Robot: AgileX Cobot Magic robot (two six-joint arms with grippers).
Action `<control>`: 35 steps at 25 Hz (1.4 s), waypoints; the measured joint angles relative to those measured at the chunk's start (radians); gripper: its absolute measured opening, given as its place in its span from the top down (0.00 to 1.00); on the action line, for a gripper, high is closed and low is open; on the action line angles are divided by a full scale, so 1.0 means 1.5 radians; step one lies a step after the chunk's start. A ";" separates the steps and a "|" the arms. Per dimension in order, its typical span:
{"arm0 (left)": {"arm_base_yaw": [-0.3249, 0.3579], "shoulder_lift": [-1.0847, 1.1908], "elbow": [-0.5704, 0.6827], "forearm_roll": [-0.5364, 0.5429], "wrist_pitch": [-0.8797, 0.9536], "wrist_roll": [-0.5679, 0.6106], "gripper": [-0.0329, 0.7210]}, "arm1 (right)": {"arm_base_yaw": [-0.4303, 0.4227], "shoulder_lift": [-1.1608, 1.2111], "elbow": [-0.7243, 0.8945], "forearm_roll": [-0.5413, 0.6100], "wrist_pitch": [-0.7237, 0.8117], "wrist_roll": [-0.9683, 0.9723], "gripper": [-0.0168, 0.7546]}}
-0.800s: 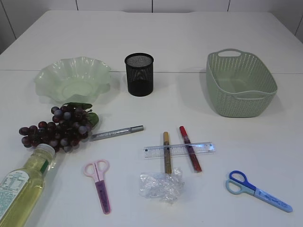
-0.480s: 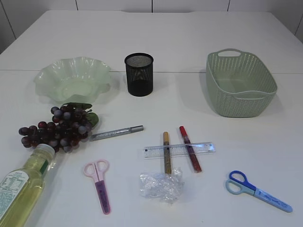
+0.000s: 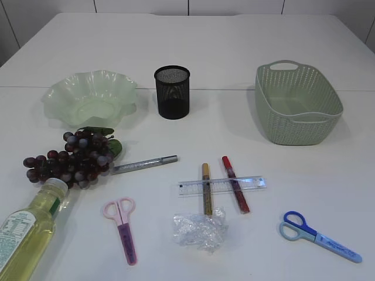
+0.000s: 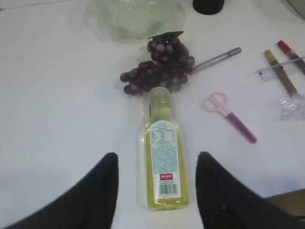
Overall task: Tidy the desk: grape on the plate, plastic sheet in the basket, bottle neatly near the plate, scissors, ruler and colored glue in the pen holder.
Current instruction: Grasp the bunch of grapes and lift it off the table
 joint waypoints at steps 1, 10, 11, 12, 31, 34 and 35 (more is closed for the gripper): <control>0.000 0.027 -0.018 -0.007 0.006 0.000 0.45 | 0.000 0.000 0.000 0.000 0.000 0.000 0.37; 0.000 0.337 -0.177 -0.041 0.082 0.003 0.44 | 0.000 0.000 0.000 0.000 0.000 0.000 0.37; 0.000 0.368 -0.186 -0.041 0.085 0.006 0.43 | 0.000 0.000 0.000 0.000 0.000 0.000 0.37; 0.000 0.393 -0.197 -0.041 0.085 0.009 0.42 | 0.000 0.000 0.000 0.000 0.000 0.000 0.37; -0.001 0.795 -0.345 -0.044 -0.076 0.112 0.14 | 0.000 0.217 -0.089 -0.025 0.013 0.284 0.37; -0.010 0.871 -0.373 -0.040 -0.097 0.154 0.14 | 0.000 0.265 -0.107 -0.016 0.013 0.289 0.37; -0.016 0.894 -0.379 -0.032 -0.103 0.163 0.14 | 0.000 0.277 -0.113 -0.014 0.013 0.290 0.37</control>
